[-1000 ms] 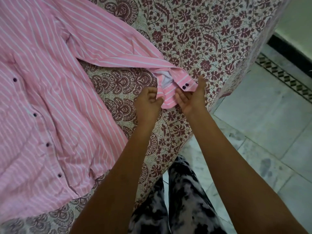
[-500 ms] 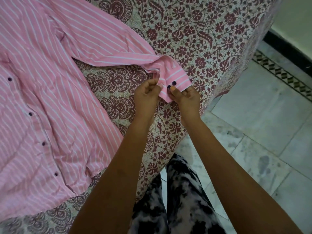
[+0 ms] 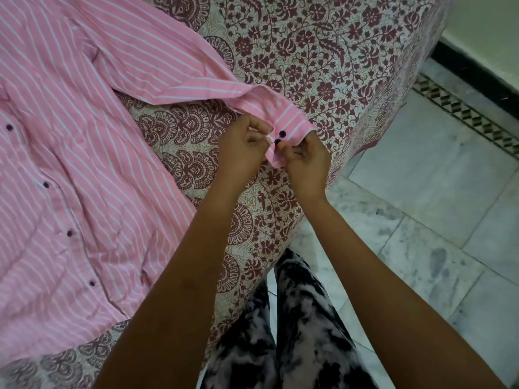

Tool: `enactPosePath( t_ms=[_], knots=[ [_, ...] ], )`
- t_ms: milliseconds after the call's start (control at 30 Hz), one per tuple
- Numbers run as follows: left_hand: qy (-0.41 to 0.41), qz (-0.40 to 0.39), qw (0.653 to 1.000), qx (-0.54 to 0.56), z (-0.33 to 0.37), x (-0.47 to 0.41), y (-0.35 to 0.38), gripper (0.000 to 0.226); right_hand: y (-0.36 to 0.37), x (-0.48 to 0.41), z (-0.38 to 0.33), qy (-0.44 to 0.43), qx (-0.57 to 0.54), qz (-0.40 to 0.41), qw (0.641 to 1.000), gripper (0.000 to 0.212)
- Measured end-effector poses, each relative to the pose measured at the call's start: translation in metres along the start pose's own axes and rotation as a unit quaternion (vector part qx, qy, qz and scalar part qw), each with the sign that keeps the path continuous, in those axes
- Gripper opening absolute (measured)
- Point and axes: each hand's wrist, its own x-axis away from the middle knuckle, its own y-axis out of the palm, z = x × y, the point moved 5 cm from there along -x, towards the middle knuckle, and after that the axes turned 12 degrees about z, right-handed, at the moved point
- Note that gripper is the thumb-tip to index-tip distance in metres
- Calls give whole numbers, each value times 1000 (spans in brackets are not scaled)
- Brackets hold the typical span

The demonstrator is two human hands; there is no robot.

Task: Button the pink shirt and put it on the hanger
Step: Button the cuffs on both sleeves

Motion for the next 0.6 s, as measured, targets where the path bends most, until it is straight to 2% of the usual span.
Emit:
enactPosePath(
  t_ms=[100, 300, 433, 600],
  knots=[
    [-40, -21, 999, 27, 0, 2, -4, 28, 0, 1, -4, -24, 26, 1, 999, 19],
    [-98, -79, 989, 77, 2, 6, -7, 19, 0, 4, -6, -26, 22, 15, 999, 26],
    [-69, -78, 991, 82, -6, 7, -11, 27, 3, 11, -6, 17, -55, -4, 998, 30],
    [-4, -30, 999, 45, -14, 13, -15, 31, 8, 22, -2, 87, -110, -17, 990, 30]
  ],
)
